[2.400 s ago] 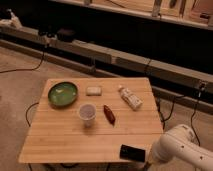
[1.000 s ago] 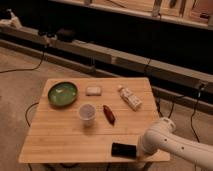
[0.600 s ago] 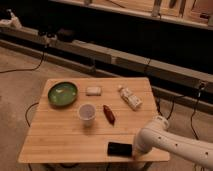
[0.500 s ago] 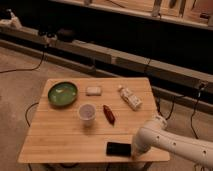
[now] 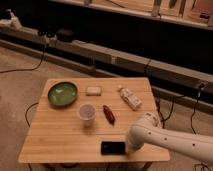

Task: Push the eraser across the table

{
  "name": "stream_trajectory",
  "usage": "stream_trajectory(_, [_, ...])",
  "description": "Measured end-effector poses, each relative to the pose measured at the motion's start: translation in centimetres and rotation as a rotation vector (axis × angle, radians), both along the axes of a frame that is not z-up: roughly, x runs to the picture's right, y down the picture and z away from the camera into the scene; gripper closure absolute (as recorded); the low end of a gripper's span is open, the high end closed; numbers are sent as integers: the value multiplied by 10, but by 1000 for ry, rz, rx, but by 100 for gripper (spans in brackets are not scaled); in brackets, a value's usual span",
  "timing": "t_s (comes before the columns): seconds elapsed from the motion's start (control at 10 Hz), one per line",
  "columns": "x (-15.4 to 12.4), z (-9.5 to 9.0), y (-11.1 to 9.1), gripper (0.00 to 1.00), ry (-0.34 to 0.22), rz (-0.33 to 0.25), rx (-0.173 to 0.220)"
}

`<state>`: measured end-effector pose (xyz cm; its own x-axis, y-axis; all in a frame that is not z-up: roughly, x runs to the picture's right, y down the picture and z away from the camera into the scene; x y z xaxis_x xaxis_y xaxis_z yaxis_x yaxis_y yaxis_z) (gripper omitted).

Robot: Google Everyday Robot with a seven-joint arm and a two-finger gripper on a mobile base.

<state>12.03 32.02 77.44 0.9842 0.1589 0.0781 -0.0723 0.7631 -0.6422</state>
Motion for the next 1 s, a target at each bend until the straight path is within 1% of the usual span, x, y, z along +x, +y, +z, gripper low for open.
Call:
stream_trajectory(0.6, [-38, 4, -3, 90, -53, -58, -1])
stream_trajectory(1.0, [-69, 7, -2, 90, -90, -113, -9])
